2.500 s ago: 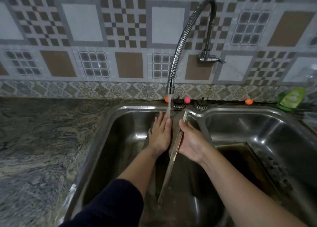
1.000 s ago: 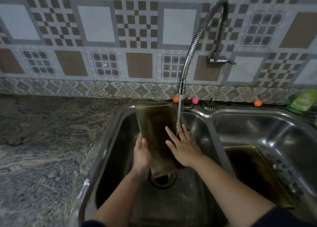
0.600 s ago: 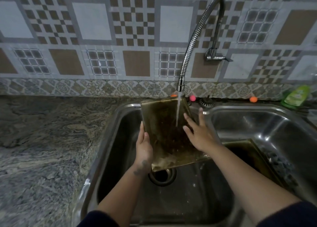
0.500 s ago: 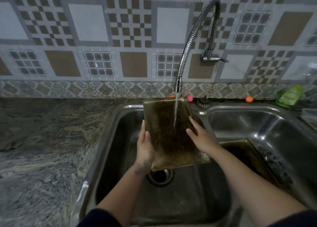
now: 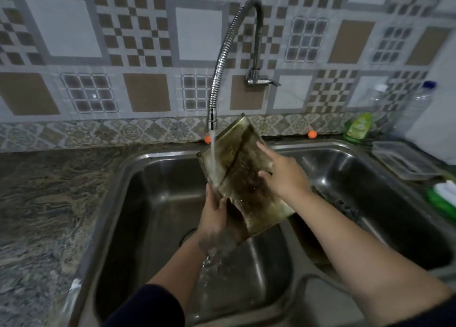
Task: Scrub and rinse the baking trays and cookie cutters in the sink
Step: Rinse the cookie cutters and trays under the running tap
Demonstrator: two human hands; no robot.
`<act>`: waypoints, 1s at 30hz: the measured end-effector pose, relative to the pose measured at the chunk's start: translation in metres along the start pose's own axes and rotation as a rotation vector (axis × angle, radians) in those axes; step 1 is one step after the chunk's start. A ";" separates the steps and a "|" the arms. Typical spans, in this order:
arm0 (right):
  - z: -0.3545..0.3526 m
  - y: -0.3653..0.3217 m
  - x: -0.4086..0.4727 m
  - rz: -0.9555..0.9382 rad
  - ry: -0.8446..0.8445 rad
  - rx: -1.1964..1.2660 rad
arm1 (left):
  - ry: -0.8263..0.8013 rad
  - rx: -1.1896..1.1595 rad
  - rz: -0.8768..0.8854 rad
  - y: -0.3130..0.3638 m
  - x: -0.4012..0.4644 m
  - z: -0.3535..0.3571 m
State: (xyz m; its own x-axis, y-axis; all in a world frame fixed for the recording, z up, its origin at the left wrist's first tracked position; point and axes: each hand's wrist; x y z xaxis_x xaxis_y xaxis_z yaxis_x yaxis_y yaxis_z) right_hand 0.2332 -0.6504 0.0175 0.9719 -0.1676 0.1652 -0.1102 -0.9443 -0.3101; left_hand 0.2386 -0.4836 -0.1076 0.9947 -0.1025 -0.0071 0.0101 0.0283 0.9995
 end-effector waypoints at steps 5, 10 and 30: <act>-0.057 0.027 0.015 -0.092 0.086 -0.252 | -0.112 0.285 0.050 0.025 0.007 0.060; -0.086 0.093 0.035 -0.039 0.027 -0.236 | -0.203 0.801 -0.002 0.022 0.017 0.114; 0.099 0.276 0.010 0.212 -0.376 0.024 | -0.102 1.340 0.003 0.002 0.007 0.147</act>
State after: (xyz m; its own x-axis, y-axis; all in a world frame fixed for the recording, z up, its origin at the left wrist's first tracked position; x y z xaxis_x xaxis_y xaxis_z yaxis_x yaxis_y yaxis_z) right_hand 0.2334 -0.8847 -0.1587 0.9369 -0.2383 -0.2558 -0.3151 -0.8926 -0.3224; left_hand 0.2310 -0.6304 -0.1011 0.9820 -0.1788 -0.0610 -0.1576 -0.9531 0.2582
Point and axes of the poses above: each hand's wrist, its own x-axis towards the middle knuckle, its own z-axis out of the palm, y = z × x, and after that the axes turned 6 degrees about -x, right-handed
